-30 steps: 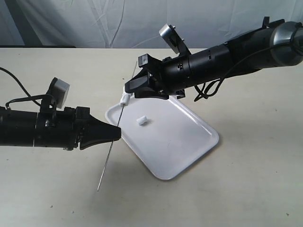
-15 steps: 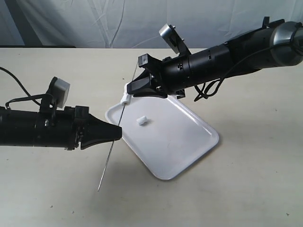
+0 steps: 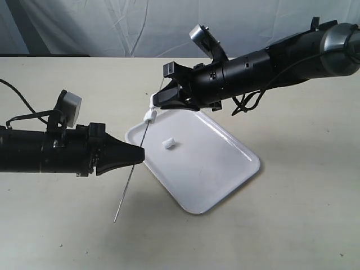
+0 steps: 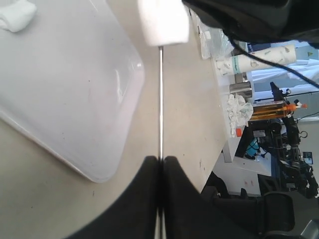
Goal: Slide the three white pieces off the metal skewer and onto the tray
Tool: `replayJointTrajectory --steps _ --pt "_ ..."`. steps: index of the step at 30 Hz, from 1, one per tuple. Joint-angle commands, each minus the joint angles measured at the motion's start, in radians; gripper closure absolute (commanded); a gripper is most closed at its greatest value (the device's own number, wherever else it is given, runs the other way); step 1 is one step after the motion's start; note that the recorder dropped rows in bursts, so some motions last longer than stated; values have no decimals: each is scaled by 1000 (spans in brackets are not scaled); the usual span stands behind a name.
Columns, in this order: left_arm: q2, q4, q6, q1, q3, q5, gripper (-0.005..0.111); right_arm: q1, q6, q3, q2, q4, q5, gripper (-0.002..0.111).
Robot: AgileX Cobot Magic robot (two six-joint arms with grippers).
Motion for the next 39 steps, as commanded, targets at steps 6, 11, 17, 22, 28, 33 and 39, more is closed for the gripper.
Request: replayJointTrajectory --steps 6,11,17,22,28,33,39 --pt "2 18 -2 -3 -2 48 107 -4 -15 -79 -1 -11 -151 91" --pt "2 18 -18 -3 -2 80 107 -4 -15 -98 -1 -28 -282 91" --pt "2 26 -28 -5 34 44 107 -41 8 -144 -1 -90 -280 91" --pt "2 18 -14 -5 40 17 107 -63 218 -146 -1 -361 -78 91" --pt "2 18 2 -5 20 -28 107 -61 461 -128 -1 -616 90 58" --pt "2 18 0 -5 11 -24 107 -38 399 -110 -1 -401 89 59" --pt "2 18 -28 -5 -31 -39 107 34 288 -101 -1 -232 34 71"
